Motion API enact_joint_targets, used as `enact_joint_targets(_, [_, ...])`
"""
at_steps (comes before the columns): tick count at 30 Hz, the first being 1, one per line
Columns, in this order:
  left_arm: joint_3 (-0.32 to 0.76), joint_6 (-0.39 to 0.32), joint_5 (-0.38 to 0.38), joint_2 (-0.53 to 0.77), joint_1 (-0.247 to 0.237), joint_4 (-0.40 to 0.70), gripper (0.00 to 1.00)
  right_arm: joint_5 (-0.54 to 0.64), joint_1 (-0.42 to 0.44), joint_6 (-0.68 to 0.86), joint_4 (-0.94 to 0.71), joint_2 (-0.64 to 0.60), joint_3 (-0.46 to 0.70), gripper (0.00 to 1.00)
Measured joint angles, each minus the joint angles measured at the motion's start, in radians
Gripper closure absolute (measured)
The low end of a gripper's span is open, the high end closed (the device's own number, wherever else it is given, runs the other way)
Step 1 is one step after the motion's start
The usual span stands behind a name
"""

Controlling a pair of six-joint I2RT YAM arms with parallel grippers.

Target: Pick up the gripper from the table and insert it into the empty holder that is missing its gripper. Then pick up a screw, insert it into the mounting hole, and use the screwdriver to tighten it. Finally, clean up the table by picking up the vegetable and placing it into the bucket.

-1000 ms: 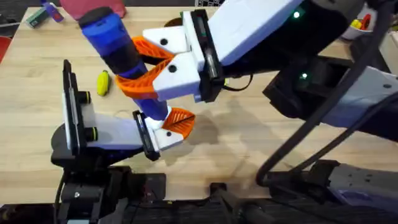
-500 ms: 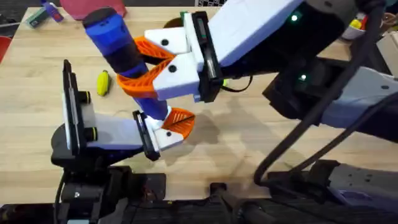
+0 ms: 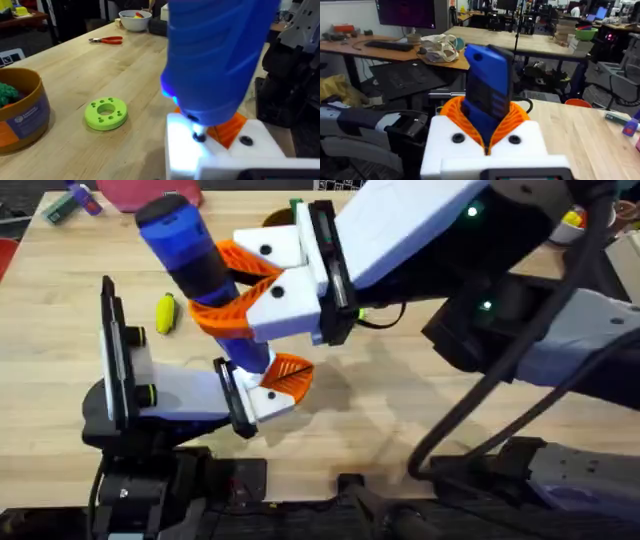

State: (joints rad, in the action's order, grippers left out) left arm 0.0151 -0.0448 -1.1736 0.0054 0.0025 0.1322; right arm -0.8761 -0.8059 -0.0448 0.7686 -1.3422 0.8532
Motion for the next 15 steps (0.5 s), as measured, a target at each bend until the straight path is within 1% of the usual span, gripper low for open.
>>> enact_joint_targets(5, [0.000, 0.000, 0.003, 0.000, 0.000, 0.000, 0.995, 0.001, 0.000, -0.002, 0.046, 0.000, -0.013, 0.979])
enact_joint_targets(9, [0.000, 0.000, 0.003, 0.000, 0.000, 0.000, 0.995, 0.036, 0.000, -0.004, 0.062, 0.007, -0.014, 0.979])
enact_joint_targets(12, [0.000, 0.000, 0.003, 0.000, 0.000, 0.000, 0.995, 0.074, 0.000, -0.004, 0.061, 0.035, -0.014, 0.979])
enact_joint_targets(15, [0.000, 0.000, 0.003, 0.000, 0.000, 0.000, 0.995, 0.104, 0.000, -0.003, 0.062, 0.088, -0.014, 0.979])
